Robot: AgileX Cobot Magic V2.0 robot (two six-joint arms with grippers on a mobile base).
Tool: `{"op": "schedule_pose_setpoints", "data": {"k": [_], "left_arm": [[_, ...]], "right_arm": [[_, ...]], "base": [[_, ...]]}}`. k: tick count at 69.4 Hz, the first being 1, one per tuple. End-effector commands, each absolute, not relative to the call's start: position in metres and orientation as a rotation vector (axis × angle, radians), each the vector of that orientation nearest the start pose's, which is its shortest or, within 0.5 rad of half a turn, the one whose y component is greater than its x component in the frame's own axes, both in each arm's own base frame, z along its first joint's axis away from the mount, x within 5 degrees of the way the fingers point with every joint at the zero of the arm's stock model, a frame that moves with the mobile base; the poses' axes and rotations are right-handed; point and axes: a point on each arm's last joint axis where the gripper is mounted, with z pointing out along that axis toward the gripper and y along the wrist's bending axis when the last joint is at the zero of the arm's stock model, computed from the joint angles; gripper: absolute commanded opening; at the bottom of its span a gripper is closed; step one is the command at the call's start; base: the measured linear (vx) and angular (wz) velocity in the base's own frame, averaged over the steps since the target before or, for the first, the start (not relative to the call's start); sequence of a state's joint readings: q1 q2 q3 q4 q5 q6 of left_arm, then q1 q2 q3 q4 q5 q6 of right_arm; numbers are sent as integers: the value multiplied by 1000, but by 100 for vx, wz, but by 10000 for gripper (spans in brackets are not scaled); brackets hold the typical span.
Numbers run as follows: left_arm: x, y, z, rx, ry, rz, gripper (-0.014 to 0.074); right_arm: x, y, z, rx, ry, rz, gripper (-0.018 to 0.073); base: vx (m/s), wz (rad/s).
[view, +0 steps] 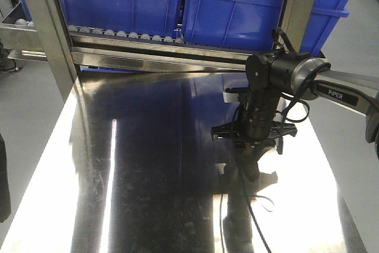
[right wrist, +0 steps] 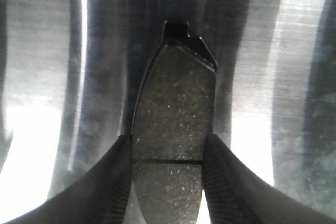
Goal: Move and align brake pads A on conveyor
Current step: 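Lift the right gripper with its brake pad off the table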
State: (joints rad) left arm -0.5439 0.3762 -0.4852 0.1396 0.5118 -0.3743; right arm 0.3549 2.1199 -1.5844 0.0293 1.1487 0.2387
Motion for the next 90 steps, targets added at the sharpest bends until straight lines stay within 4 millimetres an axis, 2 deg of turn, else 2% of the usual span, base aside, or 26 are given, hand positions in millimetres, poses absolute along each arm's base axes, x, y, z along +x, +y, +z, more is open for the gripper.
{"op": "schedule_pose_setpoints", "data": {"k": [1, 14, 26, 29, 37, 50, 69, 80, 90], "left_arm": [[72, -38, 323, 235, 1777, -521, -6], [72, -38, 323, 235, 1777, -521, -6], [72, -38, 323, 235, 1777, -521, -6], [72, -38, 323, 235, 1777, -521, -6], [72, -38, 323, 235, 1777, -521, -6], [72, -38, 323, 235, 1777, -521, -6], [72, -38, 323, 235, 1777, -521, -6], [72, -38, 323, 235, 1777, -521, -6], [72, -38, 323, 235, 1777, -521, -6]], "right_arm": [[385, 142, 195, -239, 3113, 23, -3], [379, 139, 223, -280, 3041, 36, -2], [371, 129, 251, -272, 2955, 20, -2], [366, 122, 259, -263, 2914, 15, -2], [349, 105, 265, -218, 2833, 45, -2], [306, 83, 278, -299, 2705, 24, -2], [231, 63, 321, -270, 2363, 99, -2], [179, 48, 343, -243, 2162, 142, -2], [137, 36, 352, -230, 1999, 164, -2]], "base": [[0, 0], [0, 0], [0, 0], [0, 0], [0, 0], [0, 0], [0, 0], [0, 0], [0, 0]]}}
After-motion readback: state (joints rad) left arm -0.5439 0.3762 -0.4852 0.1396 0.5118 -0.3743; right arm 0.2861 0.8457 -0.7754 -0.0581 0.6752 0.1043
